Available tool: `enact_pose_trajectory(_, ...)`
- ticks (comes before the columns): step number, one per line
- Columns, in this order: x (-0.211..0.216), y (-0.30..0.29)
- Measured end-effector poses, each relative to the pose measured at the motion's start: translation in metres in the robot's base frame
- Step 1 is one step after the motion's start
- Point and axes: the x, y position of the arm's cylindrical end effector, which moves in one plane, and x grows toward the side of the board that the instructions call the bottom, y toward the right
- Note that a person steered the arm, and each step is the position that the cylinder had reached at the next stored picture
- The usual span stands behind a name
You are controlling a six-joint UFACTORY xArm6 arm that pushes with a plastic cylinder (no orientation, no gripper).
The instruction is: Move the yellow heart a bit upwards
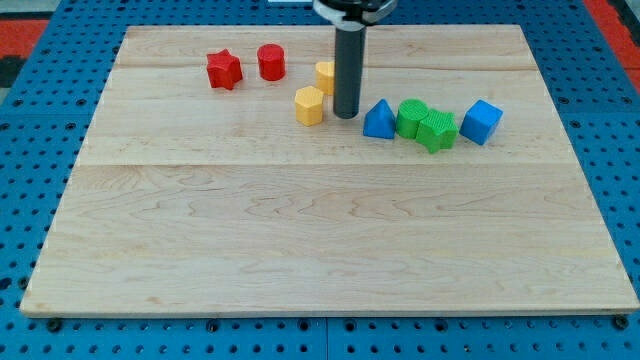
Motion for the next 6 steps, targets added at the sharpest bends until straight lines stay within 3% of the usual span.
enact_pose_trajectory(1, 0.036, -0.012)
enact_pose_trajectory(2, 0.013, -0.036)
enact_pose_trajectory(6, -0.085, 0.005)
